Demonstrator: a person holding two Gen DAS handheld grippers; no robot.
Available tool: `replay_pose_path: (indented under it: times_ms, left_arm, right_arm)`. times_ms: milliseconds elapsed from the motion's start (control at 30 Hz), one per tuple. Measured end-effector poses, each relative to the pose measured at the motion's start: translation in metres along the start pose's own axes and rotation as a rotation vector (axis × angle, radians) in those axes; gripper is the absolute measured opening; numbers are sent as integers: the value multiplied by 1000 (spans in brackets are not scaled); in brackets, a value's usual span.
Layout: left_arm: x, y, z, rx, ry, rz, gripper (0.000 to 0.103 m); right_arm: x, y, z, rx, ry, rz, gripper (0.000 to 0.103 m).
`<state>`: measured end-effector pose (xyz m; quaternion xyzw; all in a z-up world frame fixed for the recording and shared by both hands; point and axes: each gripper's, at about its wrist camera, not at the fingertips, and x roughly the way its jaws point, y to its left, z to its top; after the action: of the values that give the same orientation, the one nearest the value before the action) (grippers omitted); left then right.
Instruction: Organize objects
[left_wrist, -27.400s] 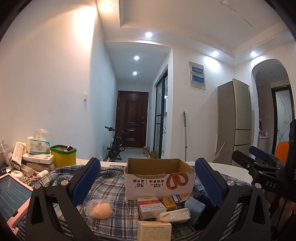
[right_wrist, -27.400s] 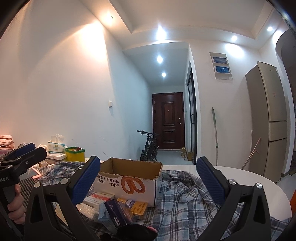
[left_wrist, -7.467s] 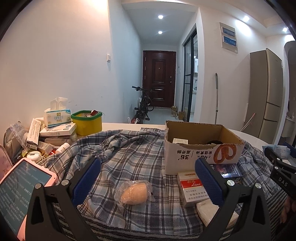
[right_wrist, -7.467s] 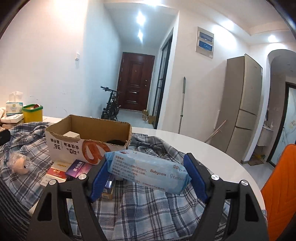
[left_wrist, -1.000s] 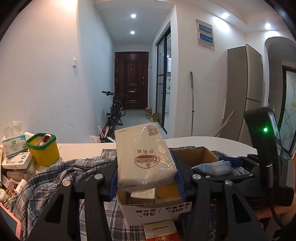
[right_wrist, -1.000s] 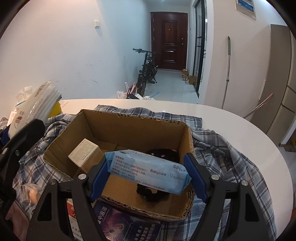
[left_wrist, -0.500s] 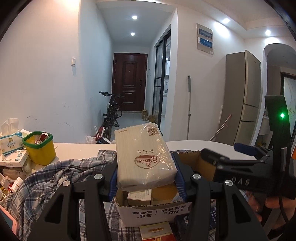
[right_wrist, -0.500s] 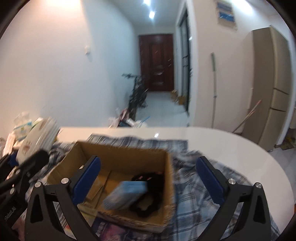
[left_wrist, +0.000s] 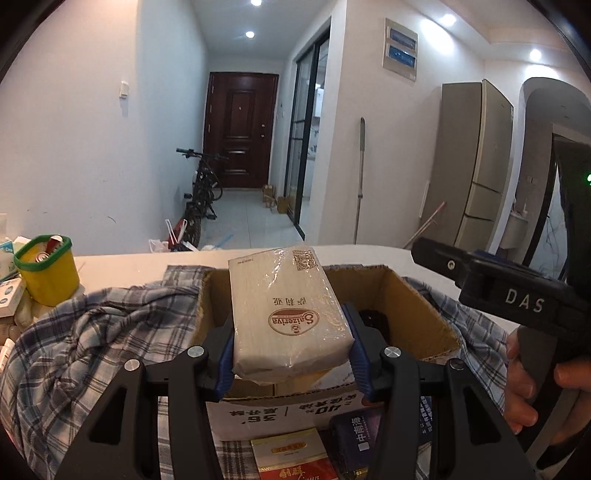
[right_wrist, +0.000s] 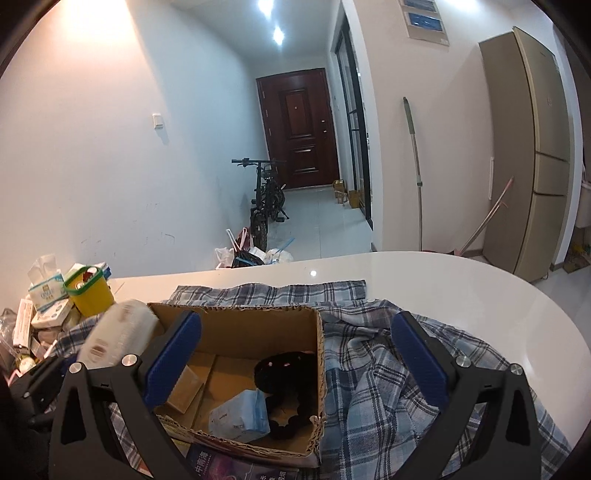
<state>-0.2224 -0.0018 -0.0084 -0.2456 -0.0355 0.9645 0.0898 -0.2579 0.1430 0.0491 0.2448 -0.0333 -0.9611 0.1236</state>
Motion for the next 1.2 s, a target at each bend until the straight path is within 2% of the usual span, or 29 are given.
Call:
replay_pose_path:
  times_ms: [433, 500, 533, 567, 733, 967, 1100, 1200]
  left_arm:
    - [20, -10, -9, 54, 38, 14, 52]
    - [21, -9, -9, 53, 37, 25, 57]
    - [21, -9, -9, 50, 34, 27, 65]
    - [19, -8, -9, 46, 21, 30, 72]
    - [8, -5, -7, 48, -25, 50, 86]
    - [-35, 14, 12, -31, -141, 52, 88]
    - [-45, 23, 19, -49, -173, 81, 88]
    - [-41, 29, 18, -60, -158, 91, 88]
  right_arm:
    - [3, 2, -5, -35, 11, -13, 102]
    - [3, 2, -5, -33, 10, -13, 102]
    - [3, 2, -5, -31, 11, -13, 102]
    - [3, 2, -5, -29, 11, -13, 102]
    - [2, 0, -4, -17, 4, -12, 102]
    - [-6, -4, 0, 4, -35, -15, 102]
    - [-7, -6, 1, 8, -34, -12, 102]
    - [-7, -6, 1, 4, -37, -12, 102]
